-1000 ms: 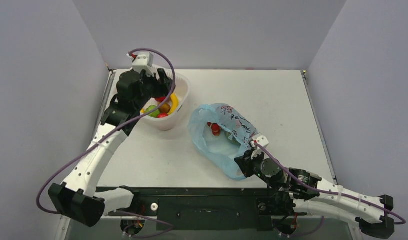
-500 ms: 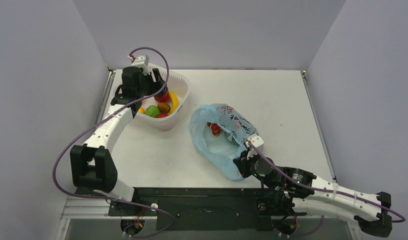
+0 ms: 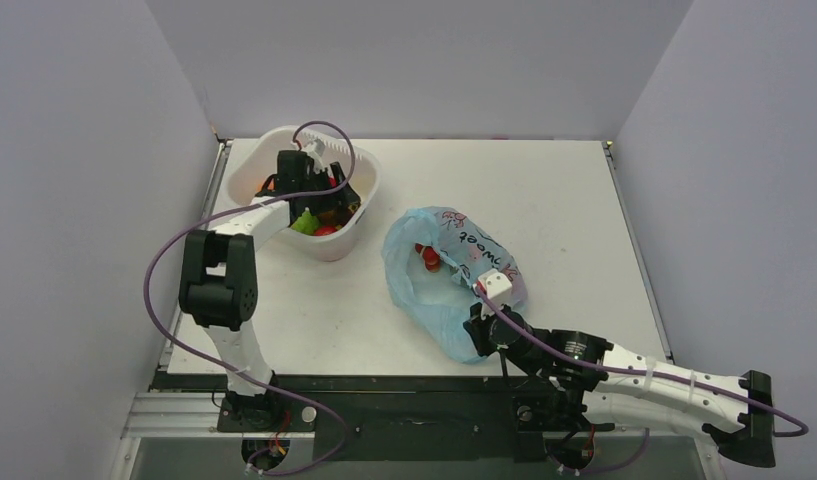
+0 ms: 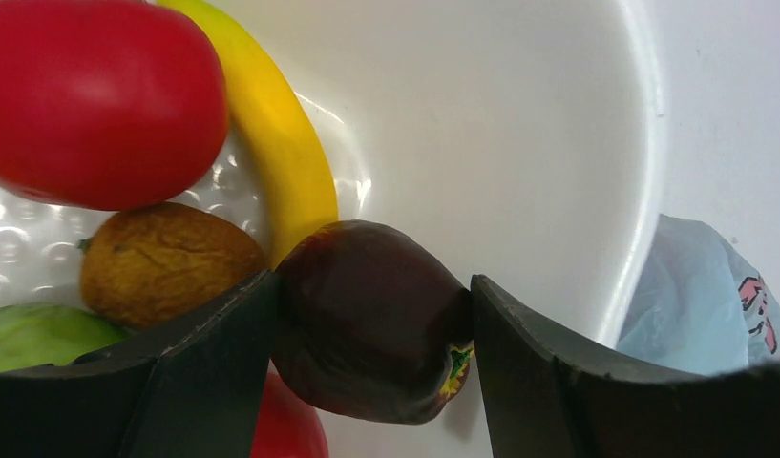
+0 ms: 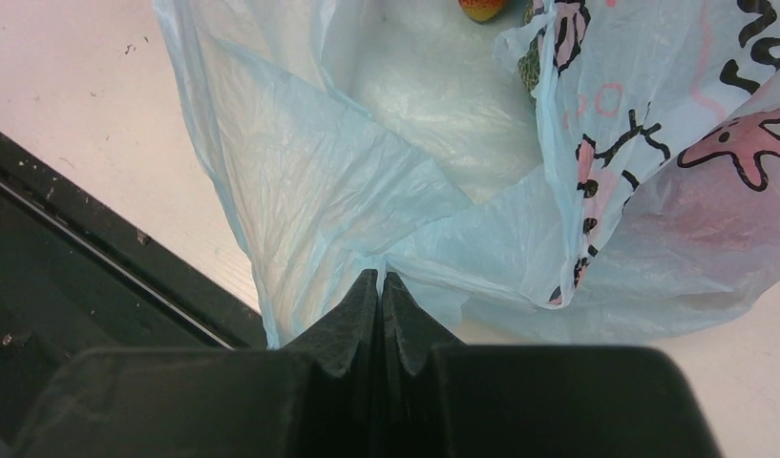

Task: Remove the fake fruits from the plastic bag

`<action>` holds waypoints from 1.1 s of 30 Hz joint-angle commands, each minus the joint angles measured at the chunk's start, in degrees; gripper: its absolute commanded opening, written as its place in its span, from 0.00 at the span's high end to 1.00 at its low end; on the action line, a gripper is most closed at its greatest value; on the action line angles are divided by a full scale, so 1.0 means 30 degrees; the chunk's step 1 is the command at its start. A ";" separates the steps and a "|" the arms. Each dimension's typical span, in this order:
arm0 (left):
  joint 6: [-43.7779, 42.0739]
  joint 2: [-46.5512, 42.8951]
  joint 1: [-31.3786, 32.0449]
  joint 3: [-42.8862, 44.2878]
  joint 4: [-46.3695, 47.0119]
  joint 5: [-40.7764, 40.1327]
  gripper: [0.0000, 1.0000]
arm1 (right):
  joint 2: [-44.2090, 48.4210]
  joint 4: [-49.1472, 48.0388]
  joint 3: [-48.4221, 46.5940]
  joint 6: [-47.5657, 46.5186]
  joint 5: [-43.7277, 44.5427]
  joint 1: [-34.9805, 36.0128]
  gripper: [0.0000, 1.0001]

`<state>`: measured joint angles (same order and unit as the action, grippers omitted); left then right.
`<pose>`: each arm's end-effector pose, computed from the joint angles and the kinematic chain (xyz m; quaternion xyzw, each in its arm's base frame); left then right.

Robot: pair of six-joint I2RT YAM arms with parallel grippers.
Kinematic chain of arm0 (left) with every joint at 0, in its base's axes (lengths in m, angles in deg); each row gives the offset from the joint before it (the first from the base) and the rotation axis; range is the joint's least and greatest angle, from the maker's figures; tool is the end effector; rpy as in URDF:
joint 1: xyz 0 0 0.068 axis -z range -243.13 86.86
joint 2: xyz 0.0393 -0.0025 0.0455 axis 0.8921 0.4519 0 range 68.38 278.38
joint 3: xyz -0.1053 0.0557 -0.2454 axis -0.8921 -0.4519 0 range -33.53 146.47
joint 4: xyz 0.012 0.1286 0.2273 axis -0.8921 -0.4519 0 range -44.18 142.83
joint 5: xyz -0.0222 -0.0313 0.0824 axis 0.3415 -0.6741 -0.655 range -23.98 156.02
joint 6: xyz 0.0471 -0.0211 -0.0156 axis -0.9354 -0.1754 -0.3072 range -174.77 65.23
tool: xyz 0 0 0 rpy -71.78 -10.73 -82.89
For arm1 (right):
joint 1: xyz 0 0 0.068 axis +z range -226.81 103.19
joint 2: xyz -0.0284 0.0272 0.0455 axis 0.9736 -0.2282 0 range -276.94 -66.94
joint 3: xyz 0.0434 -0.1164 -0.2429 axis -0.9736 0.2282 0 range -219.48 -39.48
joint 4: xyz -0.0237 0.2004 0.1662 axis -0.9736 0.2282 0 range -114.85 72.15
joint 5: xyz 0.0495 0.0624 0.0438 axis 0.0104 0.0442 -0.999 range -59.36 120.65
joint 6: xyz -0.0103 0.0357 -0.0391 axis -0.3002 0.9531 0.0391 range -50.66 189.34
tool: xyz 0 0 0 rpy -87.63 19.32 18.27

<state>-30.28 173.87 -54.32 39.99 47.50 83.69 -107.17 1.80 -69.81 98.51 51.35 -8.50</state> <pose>0.4093 -0.0744 0.2237 -0.0532 0.8865 -0.2576 0.3807 0.0695 0.1405 0.2371 -0.2182 0.8550 0.2267 0.4124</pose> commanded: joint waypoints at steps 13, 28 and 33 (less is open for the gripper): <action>0.0301 0.2192 -0.0112 0.2955 -0.2256 0.0272 0.31 | -0.0358 -0.0450 -0.0907 -0.0112 0.0188 -0.0139 1.00; -0.0531 0.0529 -0.0126 0.2990 -0.2230 0.0603 0.16 | 0.0028 -0.0566 -0.0730 -0.0077 0.0268 -0.0121 1.00; -0.1380 -0.0702 -0.0275 0.2858 -0.2168 0.0152 0.11 | 0.0532 -0.0579 -0.0583 0.0045 0.0534 -0.0071 1.00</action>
<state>-31.33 178.26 -54.51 46.89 39.96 85.41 -107.30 1.76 -70.14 98.51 51.33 -8.58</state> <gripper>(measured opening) 0.874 0.002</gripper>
